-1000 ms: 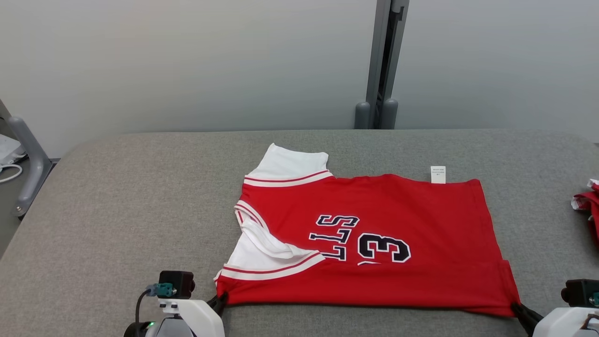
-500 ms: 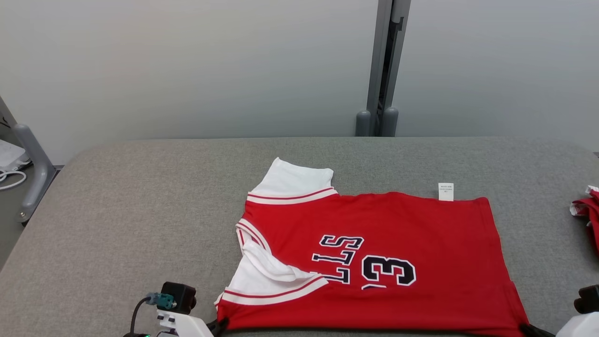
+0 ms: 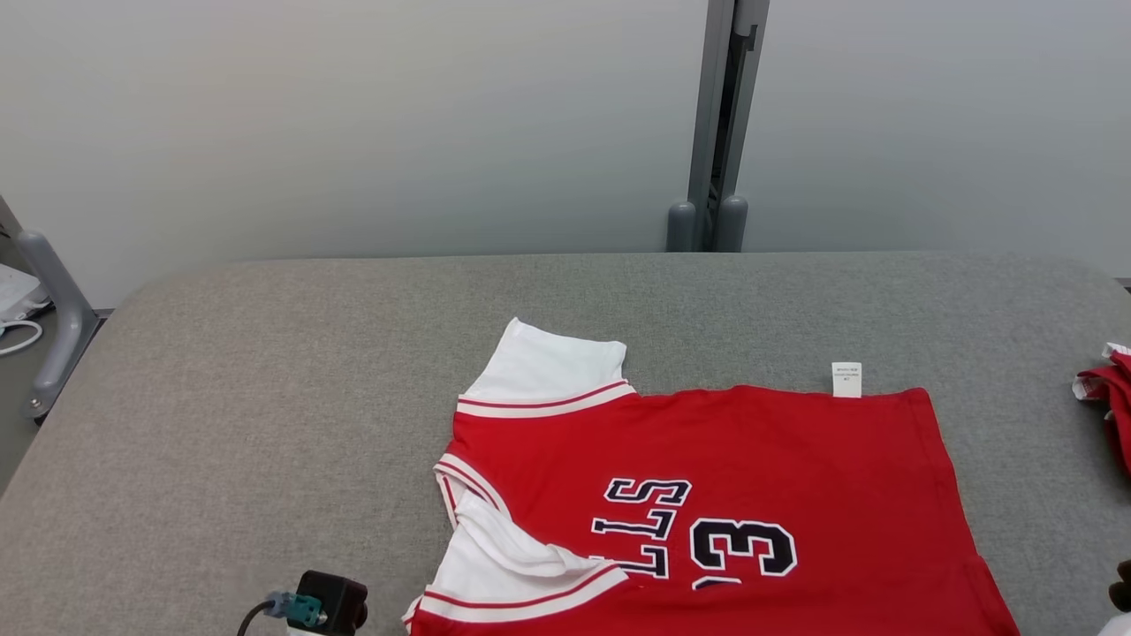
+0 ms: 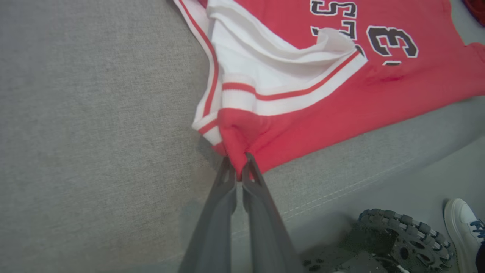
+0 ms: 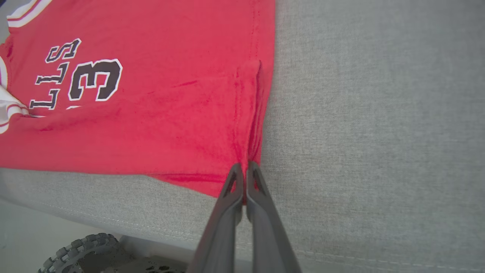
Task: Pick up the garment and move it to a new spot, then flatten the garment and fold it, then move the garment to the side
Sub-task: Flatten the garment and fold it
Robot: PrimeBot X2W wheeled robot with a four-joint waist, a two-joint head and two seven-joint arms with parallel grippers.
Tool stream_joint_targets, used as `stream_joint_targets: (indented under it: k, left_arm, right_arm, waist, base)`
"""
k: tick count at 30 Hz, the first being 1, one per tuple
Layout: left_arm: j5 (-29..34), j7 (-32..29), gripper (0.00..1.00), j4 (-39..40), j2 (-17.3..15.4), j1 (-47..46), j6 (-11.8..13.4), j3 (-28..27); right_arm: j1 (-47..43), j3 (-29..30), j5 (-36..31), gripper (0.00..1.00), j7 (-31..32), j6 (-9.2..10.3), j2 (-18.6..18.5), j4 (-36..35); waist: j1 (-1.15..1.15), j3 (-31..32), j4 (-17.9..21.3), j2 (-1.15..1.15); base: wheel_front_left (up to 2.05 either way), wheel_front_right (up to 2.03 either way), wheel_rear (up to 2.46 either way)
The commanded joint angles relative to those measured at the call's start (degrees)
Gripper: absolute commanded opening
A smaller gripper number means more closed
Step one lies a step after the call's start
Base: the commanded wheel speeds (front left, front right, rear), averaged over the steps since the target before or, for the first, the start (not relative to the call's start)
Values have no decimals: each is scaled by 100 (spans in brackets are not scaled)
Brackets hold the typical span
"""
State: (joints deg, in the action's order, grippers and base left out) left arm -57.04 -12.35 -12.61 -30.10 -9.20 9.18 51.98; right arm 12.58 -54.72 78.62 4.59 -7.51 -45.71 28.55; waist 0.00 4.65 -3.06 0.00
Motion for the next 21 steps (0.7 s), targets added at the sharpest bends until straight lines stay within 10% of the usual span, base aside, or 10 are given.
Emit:
stream_joint_targets:
  k: [1, 2, 3, 4, 21]
  left_arm:
    - [-26, -24, 0, 161, -83, 98, 102, -17]
    - [-31, -42, 0, 263, -102, 127, 148, -18]
    - [-39, -21, 18, 340, -112, 158, 210, -39]
    - [-42, -17, 97, 388, -120, 183, 290, -64]
    - [184, 1099, 100, 551, 25, -44, 992, -811]
  right_arm:
    - [-65, -11, 47, 0, -19, 3, -82, -29]
    - [-73, -8, 64, 0, -42, 3, -92, -43]
    - [-66, 19, 72, 31, -105, 3, -97, -37]
    - [-61, 57, 134, 100, -149, 3, -73, -42]
    - [535, 124, -674, 100, -1473, 3, 57, 350]
  waist:
    - [0, -10, 2, 0]
    - [0, -16, 2, 0]
    - [0, -24, 3, 0]
    - [0, -31, 3, 0]
    - [0, -193, 67, 0]
  base:
    - [0, 0, 0]
    - [0, 0, 0]
    - [0, 0, 0]
    - [0, 0, 0]
    - [0, 0, 0]
